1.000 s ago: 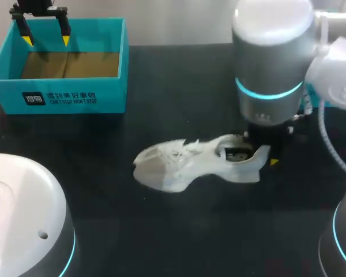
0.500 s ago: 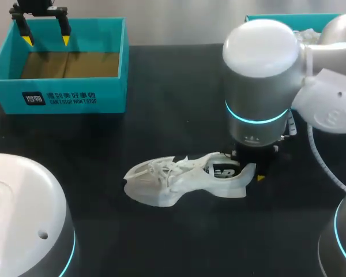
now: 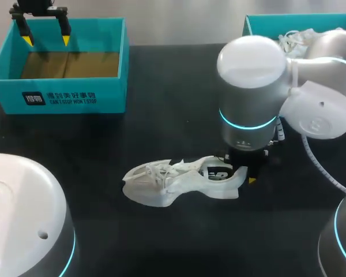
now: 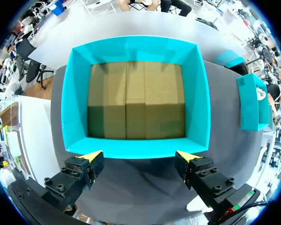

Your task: Take the shoe out of the shoebox, open the shoe tongue, remove and reinsert the insole, then place the shoe into the shoebox

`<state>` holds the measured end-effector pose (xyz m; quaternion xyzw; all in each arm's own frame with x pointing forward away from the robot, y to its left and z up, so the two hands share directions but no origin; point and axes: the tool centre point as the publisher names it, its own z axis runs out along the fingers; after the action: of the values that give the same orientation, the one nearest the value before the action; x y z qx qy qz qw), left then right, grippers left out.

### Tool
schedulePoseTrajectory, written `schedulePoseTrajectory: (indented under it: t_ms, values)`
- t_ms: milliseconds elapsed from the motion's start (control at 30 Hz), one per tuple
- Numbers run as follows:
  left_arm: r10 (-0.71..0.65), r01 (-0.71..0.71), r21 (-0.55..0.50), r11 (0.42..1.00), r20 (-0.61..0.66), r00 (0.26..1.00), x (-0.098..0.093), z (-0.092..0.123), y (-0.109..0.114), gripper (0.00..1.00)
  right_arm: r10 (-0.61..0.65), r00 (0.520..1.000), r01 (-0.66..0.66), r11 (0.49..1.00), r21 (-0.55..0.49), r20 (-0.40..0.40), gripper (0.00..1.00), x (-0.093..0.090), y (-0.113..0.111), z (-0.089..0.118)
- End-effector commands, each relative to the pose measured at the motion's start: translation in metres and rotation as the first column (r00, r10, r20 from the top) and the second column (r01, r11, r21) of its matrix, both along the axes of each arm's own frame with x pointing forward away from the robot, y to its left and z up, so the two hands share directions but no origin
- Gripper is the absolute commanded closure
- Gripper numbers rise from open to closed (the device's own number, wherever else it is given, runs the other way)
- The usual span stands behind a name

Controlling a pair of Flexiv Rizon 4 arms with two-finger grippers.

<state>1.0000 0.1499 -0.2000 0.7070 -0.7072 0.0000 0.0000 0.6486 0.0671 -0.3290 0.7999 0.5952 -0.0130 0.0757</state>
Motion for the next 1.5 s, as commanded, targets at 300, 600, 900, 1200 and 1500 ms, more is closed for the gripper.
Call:
schedulePoseTrajectory:
  t_ms: [300, 600, 900, 1200, 1500]
  values:
    - [0.000, 0.000, 0.000, 1.000, 0.000, 1.000, 0.000, 0.000, 0.000, 0.00, -0.124, 0.988, 0.103, 0.972, -0.213, -0.088, 1.00, 0.019, 0.066, -0.039]
    - [0.000, 0.000, 0.000, 1.000, 0.000, 1.000, 0.000, 0.000, 0.000, 0.00, -0.130, 0.985, 0.095, 0.958, -0.270, -0.114, 1.00, 0.015, 0.067, -0.056]
    - [0.000, 0.000, 0.000, 1.000, 0.000, 1.000, 0.000, 0.000, 0.000, 0.00, -0.135, 0.984, 0.097, 0.954, -0.283, -0.115, 1.00, 0.013, 0.066, -0.058]
    - [0.000, 0.000, 0.000, 1.000, 0.000, 1.000, 0.000, 0.000, 0.000, 0.00, -0.174, 0.978, 0.133, 0.943, -0.306, -0.112, 1.00, 0.014, 0.051, -0.056]
    - [0.000, 0.000, 0.000, 1.000, 0.000, 1.000, 0.000, 0.000, 0.000, 0.00, -0.226, 0.968, 0.183, 0.933, -0.311, -0.108, 1.00, 0.012, 0.031, -0.053]
